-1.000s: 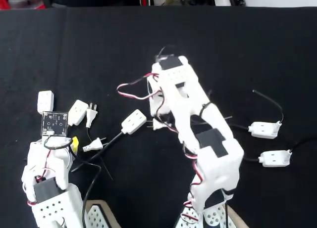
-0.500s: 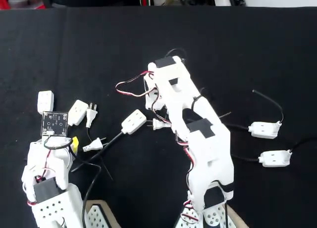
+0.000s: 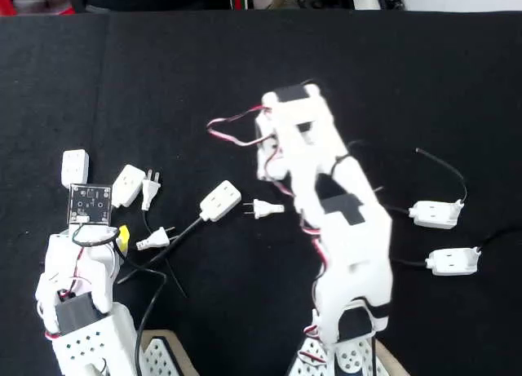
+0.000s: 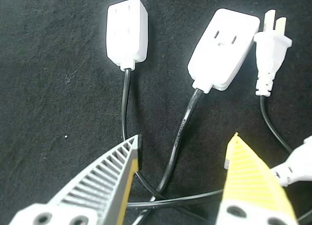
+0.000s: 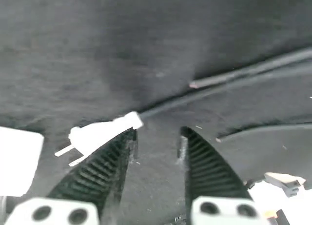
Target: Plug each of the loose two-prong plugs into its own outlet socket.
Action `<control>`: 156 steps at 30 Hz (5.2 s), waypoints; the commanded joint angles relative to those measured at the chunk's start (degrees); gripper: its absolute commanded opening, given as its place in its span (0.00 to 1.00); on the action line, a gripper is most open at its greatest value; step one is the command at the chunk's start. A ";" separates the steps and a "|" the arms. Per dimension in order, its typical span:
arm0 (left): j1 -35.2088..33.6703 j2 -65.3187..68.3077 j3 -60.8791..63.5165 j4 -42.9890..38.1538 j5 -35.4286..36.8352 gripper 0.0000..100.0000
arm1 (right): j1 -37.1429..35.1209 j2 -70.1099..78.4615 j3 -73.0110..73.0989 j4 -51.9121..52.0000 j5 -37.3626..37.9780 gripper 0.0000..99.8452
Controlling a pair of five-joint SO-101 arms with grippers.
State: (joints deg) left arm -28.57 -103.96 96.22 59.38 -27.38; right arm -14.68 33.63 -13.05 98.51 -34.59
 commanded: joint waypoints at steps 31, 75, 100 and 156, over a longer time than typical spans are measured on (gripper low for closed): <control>0.48 -0.26 0.92 -0.18 -0.62 0.28 | 1.32 9.10 0.48 -4.57 5.01 0.04; 0.66 -0.26 1.10 -0.09 -2.37 0.28 | -0.35 -4.79 -8.48 2.64 34.02 0.25; 0.66 -0.26 1.10 -0.09 -2.37 0.28 | -5.01 9.45 -6.55 2.46 34.02 0.19; 6.11 -0.35 0.57 -0.53 -2.02 0.28 | -12.40 -37.49 12.70 -5.80 37.71 0.02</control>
State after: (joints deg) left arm -27.08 -103.96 96.31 59.38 -29.41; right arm -22.59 8.04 -5.49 98.33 3.21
